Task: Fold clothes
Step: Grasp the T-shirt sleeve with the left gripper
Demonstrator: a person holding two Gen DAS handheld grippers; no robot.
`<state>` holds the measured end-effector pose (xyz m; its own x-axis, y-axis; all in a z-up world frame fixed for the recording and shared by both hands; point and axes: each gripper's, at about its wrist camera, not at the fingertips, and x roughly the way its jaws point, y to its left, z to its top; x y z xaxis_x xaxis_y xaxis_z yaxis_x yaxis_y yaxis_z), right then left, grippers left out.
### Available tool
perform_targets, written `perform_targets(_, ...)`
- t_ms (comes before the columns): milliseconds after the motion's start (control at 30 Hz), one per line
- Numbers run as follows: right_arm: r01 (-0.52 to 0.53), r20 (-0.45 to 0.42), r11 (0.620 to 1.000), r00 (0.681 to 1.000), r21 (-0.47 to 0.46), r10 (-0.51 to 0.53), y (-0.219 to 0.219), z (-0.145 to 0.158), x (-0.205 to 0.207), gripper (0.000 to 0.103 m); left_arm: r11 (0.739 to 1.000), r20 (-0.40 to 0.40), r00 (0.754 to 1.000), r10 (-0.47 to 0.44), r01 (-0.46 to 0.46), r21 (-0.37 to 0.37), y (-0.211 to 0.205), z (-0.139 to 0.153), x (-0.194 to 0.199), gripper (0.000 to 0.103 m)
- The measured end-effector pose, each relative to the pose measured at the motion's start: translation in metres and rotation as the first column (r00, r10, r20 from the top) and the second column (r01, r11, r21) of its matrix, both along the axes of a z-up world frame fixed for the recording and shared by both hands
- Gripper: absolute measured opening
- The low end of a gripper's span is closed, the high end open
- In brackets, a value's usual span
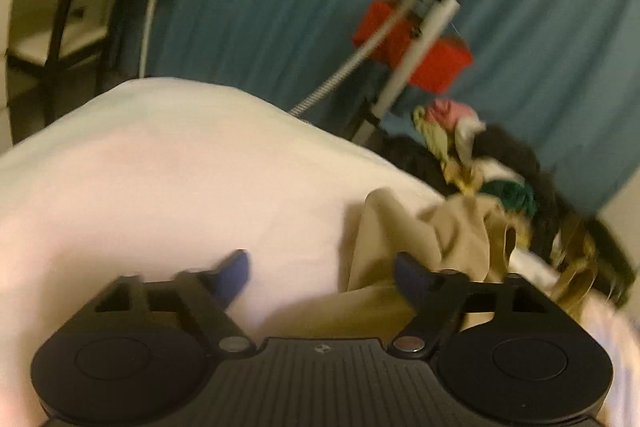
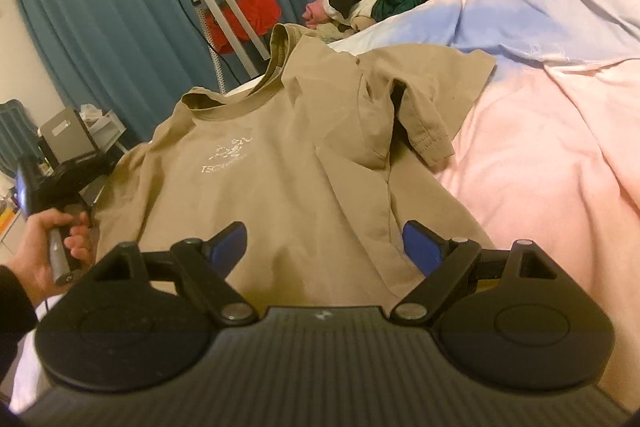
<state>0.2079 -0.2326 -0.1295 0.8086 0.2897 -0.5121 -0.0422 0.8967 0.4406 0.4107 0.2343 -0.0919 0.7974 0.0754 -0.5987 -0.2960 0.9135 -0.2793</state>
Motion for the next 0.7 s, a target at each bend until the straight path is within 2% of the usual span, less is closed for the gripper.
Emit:
perform_targets(100, -0.001, -0.004, 1.000, 1.000, -0.001, 0.001, -0.001, -0.001, -0.002, 0.086, 0.997, -0.056, 0.996, -0.066, 0.069, 0.046, -0.009, -0.006, 0.021, 0.084)
perform_targets(167, -0.001, -0.004, 1.000, 1.000, -0.004, 0.001, -0.001, 0.000, -0.003, 0.086, 0.992, -0.065, 0.992, -0.110, 0.114, 0.061, -0.019, -0.005, 0.026, 0.079)
perform_targets(233, -0.001, -0.003, 1.000, 1.000, -0.008, 0.001, -0.001, 0.001, -0.004, 0.086, 0.985, -0.063, 0.986, -0.154, 0.159, 0.074, -0.029, -0.001, 0.025, 0.058)
perform_targets(267, 0.000, -0.003, 1.000, 1.000, -0.008, 0.000, -0.001, 0.001, -0.004, 0.086, 0.980, -0.067, 0.982, -0.174, 0.180, 0.090, -0.032, 0.000, 0.024, 0.054)
perform_targets(300, 0.000, -0.003, 1.000, 1.000, -0.008, 0.000, -0.001, 0.001, -0.003, 0.086, 0.973, -0.072, 0.978, -0.196, 0.203, 0.106, -0.035, 0.001, 0.022, 0.039)
perform_targets(333, 0.001, -0.004, 1.000, 1.000, -0.008, -0.001, 0.000, 0.001, -0.003, 0.086, 0.968, -0.079, 0.973, -0.217, 0.225, 0.115, -0.038, 0.003, 0.022, 0.019)
perform_targets(367, 0.000, -0.004, 1.000, 1.000, -0.008, 0.000, -0.001, 0.000, -0.003, 0.086, 0.965, -0.082, 0.970, -0.227, 0.236, 0.114, -0.039, 0.005, 0.023, 0.011)
perform_targets(400, 0.000, -0.005, 1.000, 1.000, -0.009, 0.000, -0.001, 0.000, -0.004, 0.086, 0.966, -0.077, 0.971, -0.226, 0.233, 0.110, -0.037, 0.009, 0.022, 0.008)
perform_targets(533, 0.001, -0.005, 1.000, 1.000, -0.007, -0.001, -0.001, 0.000, -0.004, 0.086, 0.982, -0.002, 0.988, -0.153, 0.152, 0.116, -0.013, 0.031, 0.013, 0.005)
perform_targets(633, 0.003, -0.004, 1.000, 1.000, -0.004, -0.003, -0.001, 0.000, -0.004, 0.086, 0.989, 0.012, 1.000, 0.011, -0.013, 0.144, 0.011, 0.036, 0.007, 0.004)
perform_targets(700, 0.003, 0.002, 1.000, 1.000, -0.013, -0.003, 0.000, 0.000, -0.004, 0.086, 0.979, 0.023, 0.992, 0.120, -0.123, 0.161, 0.027, 0.040, 0.004, 0.005)
